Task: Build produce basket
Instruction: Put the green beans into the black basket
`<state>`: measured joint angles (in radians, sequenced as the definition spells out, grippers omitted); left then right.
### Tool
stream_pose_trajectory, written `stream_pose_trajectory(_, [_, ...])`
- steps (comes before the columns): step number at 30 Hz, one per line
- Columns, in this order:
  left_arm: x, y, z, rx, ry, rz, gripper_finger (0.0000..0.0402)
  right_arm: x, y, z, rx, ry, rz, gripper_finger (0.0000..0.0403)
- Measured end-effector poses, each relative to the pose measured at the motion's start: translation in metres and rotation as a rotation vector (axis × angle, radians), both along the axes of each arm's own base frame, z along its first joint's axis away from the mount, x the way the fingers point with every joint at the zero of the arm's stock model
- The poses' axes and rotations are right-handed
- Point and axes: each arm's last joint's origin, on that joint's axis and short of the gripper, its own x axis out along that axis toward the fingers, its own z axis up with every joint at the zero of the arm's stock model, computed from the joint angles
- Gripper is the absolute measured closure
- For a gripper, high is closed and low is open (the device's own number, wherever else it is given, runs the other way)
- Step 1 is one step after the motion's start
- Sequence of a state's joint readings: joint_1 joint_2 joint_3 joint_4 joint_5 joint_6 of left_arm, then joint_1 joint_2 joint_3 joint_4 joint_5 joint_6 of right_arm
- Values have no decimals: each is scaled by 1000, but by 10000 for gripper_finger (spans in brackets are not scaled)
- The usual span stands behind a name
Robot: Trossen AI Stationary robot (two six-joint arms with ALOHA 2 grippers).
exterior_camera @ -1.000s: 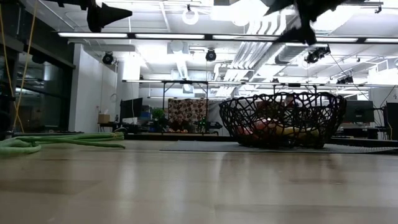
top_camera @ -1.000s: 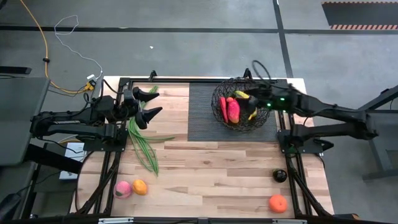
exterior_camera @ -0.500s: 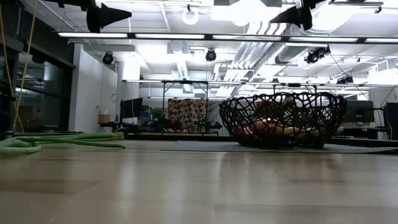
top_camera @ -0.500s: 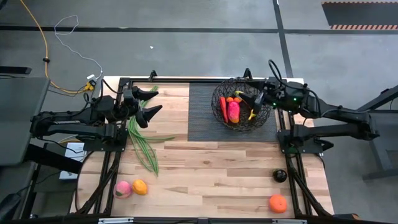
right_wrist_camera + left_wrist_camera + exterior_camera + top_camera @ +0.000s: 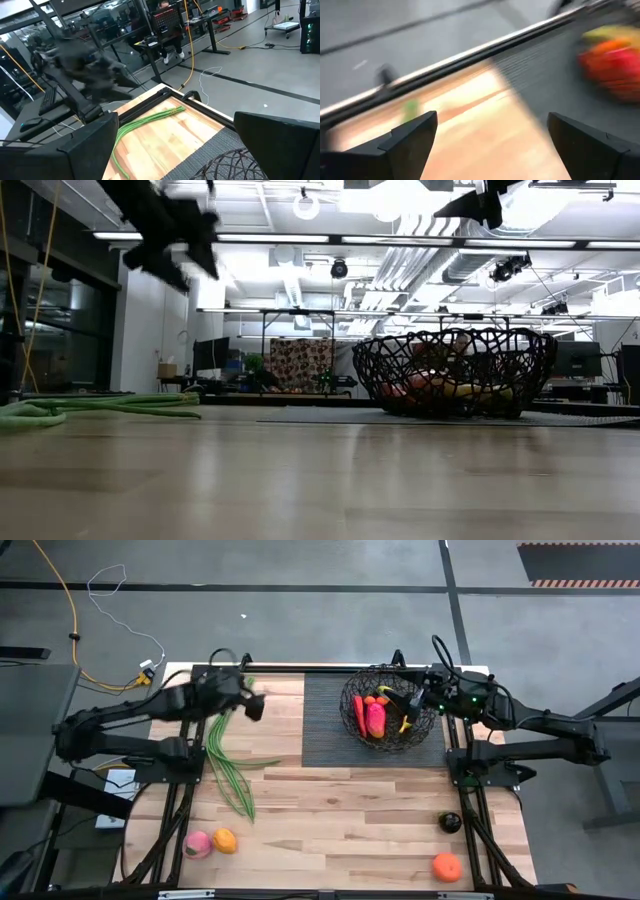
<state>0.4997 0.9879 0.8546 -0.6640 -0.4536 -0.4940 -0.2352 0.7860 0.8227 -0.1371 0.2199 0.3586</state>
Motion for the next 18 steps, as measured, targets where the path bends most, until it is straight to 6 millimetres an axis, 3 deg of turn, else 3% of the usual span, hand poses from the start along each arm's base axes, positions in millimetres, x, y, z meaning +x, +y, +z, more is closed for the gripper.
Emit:
stream_pose_trajectory(9, [-1,74,-68,-262,306,257,37,0,0,0,9,-4,-1,15])
stream_pose_trajectory(18, [-4,112,-114,-412,330,310,37,0,0,0,6,0,-1,15])
